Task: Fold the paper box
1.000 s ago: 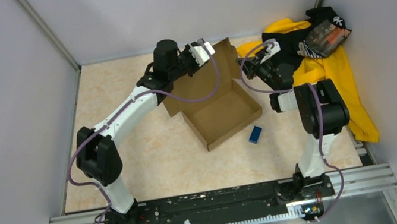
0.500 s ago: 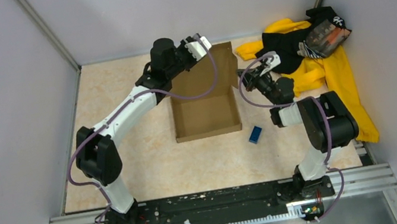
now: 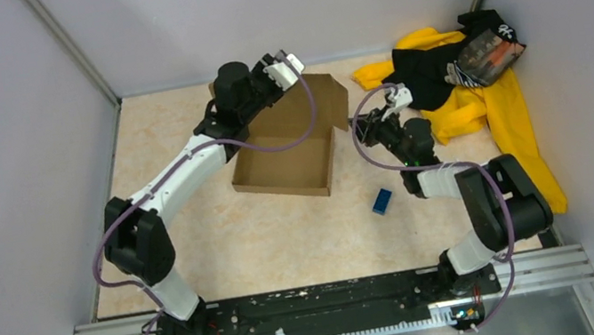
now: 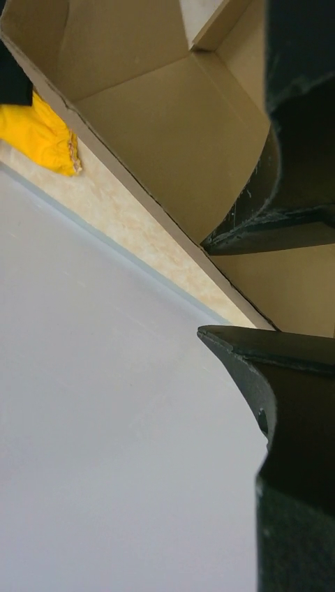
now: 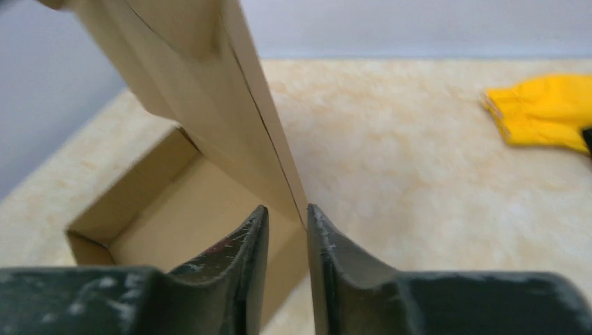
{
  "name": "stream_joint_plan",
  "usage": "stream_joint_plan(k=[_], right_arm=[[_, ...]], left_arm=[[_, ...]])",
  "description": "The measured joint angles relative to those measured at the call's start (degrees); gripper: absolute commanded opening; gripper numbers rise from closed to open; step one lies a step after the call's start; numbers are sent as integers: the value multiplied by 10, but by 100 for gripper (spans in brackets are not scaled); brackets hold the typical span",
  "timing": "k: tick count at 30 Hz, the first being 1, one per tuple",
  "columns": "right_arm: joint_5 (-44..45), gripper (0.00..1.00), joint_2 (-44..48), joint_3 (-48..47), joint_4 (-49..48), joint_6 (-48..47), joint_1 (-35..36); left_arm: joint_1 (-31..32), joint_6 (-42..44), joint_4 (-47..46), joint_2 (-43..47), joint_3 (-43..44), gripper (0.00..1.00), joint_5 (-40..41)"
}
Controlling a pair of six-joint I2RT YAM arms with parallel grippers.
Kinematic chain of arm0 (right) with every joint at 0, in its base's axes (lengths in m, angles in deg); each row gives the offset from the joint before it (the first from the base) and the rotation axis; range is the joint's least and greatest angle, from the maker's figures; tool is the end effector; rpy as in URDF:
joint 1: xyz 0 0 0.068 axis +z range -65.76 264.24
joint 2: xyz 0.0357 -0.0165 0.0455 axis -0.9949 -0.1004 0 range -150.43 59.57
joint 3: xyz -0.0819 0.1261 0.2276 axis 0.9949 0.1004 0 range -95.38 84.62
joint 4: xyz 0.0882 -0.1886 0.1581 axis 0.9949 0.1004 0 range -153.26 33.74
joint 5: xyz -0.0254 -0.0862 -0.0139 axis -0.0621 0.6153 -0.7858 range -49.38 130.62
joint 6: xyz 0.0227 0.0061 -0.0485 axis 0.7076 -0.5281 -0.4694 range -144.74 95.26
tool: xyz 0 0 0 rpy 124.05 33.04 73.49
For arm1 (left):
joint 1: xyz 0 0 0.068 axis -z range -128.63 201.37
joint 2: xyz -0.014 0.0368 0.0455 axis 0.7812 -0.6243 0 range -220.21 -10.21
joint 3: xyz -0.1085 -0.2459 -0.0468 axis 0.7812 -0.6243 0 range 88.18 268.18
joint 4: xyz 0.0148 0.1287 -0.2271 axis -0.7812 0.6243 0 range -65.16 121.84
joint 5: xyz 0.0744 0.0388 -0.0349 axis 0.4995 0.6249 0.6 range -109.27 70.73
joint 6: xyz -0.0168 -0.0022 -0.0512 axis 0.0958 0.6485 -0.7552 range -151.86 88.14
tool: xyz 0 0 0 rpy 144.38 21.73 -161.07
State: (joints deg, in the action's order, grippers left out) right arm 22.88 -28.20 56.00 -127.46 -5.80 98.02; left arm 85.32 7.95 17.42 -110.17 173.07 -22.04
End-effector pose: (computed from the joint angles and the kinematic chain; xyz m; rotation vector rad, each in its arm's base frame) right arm 0.2833 0.0806 0.2073 -0.1884 1.5136 0.6879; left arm 0.3528 -0.2395 0.3532 1.0514 1.3413 0.0351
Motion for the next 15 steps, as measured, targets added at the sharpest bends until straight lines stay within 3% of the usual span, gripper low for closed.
stream_joint_plan(k=[3,6,9,15], right_arm=[[47,48,35,-20,123,-5,2],[101,54,66,-88,291,-12,3],[151,68,92,-151,428,-14,3],[233,71,165,-171,637,37,5]], left_arm=[[-1,-7,-4,20,-7,48,10],[-2,-19,-8,45,-7,49,23],[-2,-27,-13,64,-12,50,33],[-2,-42,-11,89,-16,49,35]])
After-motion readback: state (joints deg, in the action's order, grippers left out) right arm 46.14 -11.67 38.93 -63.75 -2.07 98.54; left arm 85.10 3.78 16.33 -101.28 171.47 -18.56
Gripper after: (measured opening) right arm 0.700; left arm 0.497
